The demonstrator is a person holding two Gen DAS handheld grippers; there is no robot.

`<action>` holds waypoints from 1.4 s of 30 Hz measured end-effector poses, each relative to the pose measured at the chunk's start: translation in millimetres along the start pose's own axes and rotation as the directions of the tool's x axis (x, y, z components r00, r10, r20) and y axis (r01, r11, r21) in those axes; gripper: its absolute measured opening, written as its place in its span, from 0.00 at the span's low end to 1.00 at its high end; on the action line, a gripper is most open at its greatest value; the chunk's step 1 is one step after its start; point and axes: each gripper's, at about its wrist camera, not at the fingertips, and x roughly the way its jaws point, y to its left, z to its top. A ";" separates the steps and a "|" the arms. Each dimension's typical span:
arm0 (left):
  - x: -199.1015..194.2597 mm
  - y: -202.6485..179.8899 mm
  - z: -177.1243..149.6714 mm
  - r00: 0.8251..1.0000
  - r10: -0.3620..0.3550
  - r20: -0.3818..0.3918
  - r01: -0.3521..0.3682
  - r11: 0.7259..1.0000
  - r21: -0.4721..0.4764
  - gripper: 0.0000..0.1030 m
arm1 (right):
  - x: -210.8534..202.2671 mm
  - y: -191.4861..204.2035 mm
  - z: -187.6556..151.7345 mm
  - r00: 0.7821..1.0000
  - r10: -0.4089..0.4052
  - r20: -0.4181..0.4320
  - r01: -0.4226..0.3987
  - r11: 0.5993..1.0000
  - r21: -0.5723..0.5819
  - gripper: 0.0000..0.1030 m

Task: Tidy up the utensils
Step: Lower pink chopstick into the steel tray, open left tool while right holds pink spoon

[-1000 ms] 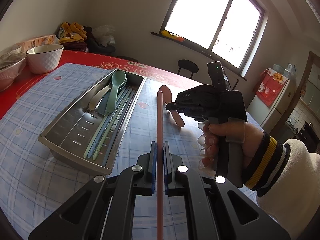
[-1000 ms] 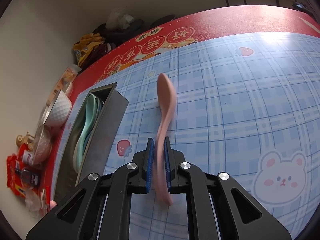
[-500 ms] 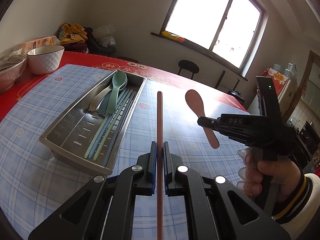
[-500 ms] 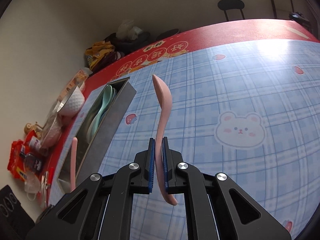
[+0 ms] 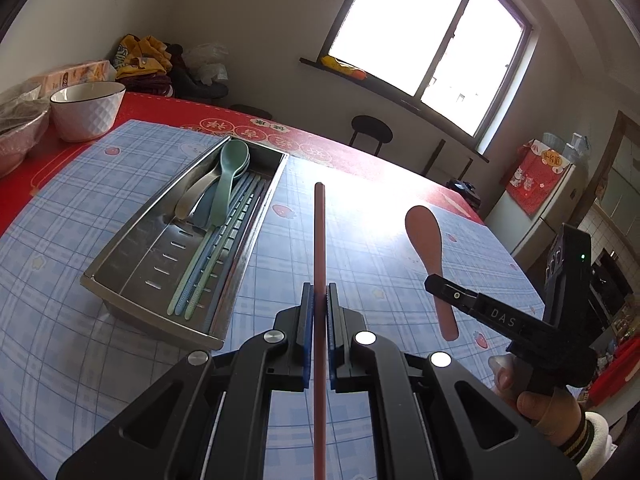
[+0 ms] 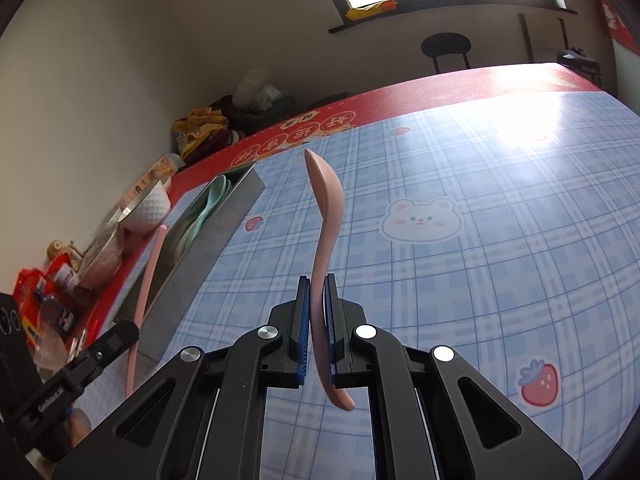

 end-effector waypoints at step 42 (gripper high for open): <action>126.9 37.1 112.6 0.922 0.226 -0.314 -0.164 0.963 0.213 0.06 | -5.9 -35.0 -2.9 0.993 0.119 0.011 -0.120 0.983 0.137 0.07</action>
